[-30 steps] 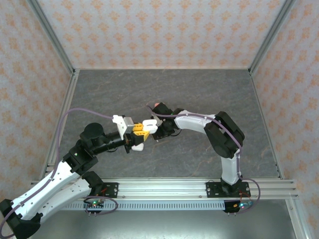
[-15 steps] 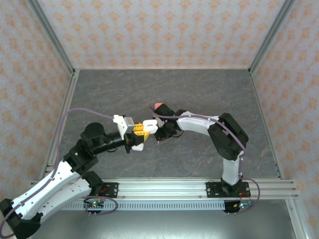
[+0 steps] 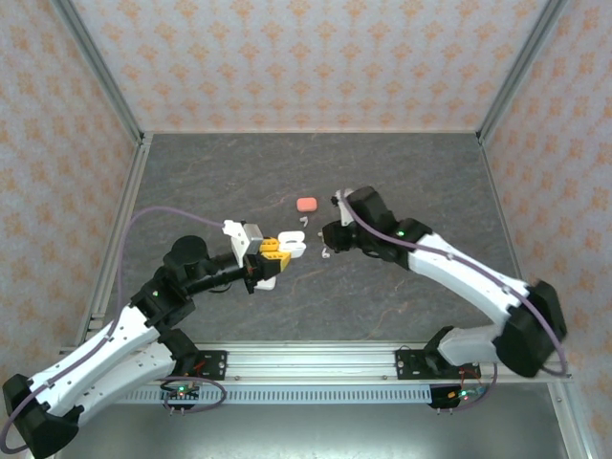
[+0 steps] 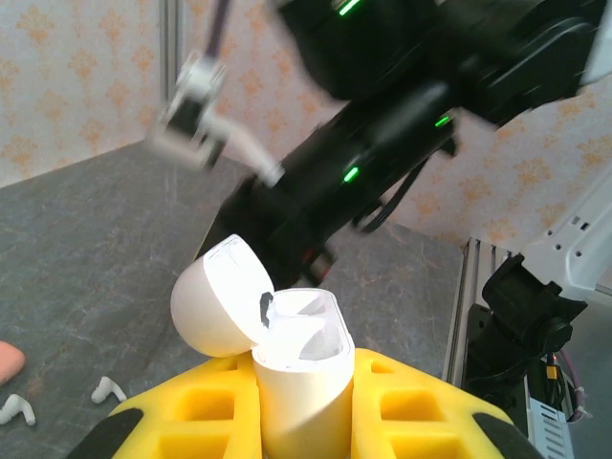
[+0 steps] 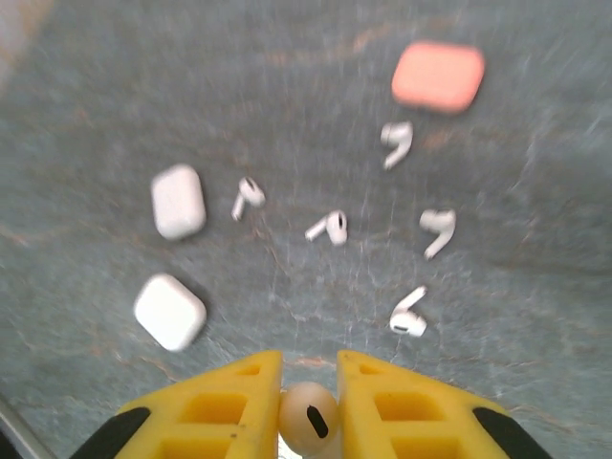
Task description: Insert wireless bluetooth earbuds into charging case
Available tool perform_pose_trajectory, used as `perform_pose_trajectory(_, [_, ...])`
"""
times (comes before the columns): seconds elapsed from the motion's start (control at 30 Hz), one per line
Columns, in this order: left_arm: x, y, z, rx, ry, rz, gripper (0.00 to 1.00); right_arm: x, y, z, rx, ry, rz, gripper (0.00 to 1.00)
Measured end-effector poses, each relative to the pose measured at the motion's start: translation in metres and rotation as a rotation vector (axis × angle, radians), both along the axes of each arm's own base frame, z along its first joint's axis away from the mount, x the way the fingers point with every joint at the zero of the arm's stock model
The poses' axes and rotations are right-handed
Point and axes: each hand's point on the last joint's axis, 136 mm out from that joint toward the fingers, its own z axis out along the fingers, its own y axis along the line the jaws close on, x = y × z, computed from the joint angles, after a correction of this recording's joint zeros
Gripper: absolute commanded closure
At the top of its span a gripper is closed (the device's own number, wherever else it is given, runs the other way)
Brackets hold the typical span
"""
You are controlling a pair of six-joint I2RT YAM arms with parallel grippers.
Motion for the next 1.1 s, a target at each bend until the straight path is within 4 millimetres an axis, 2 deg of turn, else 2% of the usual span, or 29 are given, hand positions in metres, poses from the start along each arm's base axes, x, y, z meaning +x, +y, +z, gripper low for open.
perform_pose_trajectory(0.2, [0.011, -0.009, -0.013, -0.011, 0.049, 0.006, 1.0, -0.021, -0.023, 0.087, 0.174, -0.221, -0.016, 0.79])
perform_pose_trajectory(0.3, [0.018, -0.014, -0.015, -0.022, 0.071, 0.007, 1.0, -0.032, -0.028, 0.118, 0.249, -0.297, 0.001, 0.79])
perform_pose_trajectory(0.37, [0.022, -0.018, -0.018, -0.028, 0.086, 0.006, 1.0, -0.037, -0.028, 0.13, 0.283, -0.329, 0.022, 0.79])
perform_pose_trajectory(0.5, [0.024, -0.027, -0.023, -0.034, 0.109, -0.008, 1.0, -0.047, -0.017, 0.136, 0.317, -0.359, 0.08, 0.79])
perform_pose_trajectory(0.67, [0.02, -0.038, -0.023, -0.037, 0.115, -0.043, 1.0, -0.055, 0.001, 0.13, 0.329, -0.37, 0.145, 0.79])
perform_pose_trajectory(1.1, [0.02, -0.045, -0.016, -0.052, 0.1, -0.059, 1.0, -0.056, 0.028, 0.115, 0.285, -0.393, 0.192, 0.8])
